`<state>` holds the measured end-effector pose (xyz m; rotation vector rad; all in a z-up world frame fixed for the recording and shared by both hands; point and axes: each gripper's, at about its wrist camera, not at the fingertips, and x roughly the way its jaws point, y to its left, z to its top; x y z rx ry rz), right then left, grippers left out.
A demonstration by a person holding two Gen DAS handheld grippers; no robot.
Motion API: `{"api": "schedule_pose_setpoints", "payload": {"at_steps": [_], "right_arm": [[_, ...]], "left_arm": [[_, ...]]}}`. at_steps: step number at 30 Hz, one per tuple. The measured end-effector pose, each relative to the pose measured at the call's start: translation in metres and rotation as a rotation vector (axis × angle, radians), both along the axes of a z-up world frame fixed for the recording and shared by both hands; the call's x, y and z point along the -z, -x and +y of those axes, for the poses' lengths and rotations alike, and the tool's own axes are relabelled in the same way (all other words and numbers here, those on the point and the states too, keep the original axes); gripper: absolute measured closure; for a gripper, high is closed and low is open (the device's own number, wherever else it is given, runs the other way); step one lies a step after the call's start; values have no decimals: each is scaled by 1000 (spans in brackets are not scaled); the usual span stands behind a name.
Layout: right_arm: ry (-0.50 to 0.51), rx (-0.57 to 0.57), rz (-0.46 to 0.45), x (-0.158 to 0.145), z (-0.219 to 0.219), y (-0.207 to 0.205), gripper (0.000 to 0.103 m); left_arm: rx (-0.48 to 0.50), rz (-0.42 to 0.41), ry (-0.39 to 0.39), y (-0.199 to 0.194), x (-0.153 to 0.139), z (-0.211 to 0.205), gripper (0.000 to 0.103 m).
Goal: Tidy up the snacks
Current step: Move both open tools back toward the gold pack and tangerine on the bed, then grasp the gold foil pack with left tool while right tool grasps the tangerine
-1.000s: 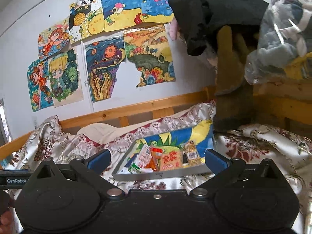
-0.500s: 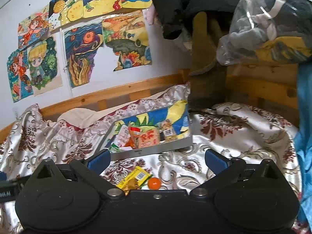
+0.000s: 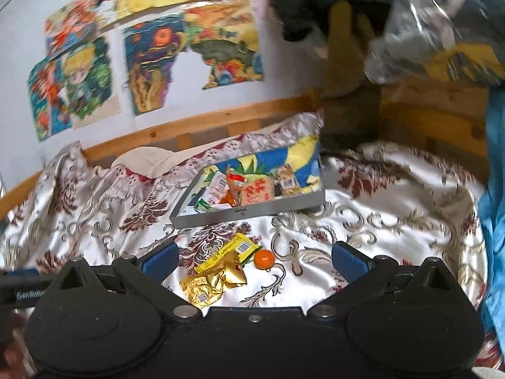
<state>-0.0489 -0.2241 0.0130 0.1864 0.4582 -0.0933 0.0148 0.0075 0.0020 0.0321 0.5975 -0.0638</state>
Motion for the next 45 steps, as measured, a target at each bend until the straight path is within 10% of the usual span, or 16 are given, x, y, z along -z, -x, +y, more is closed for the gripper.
{"api": "schedule_pose_setpoints", "payload": {"at_steps": [28,37,45], "right_arm": [[-125,21,66,6,-23,-24,1],[-253,5,195,26,-34,-58,0],[-365,47,289,45,-57,-90,0]], "left_arm": [[23,93,-21,-20,20,-16,0],[192,160,-157,-78,54,-72,0],[359,153,-115,-105,64,-88,0]]}}
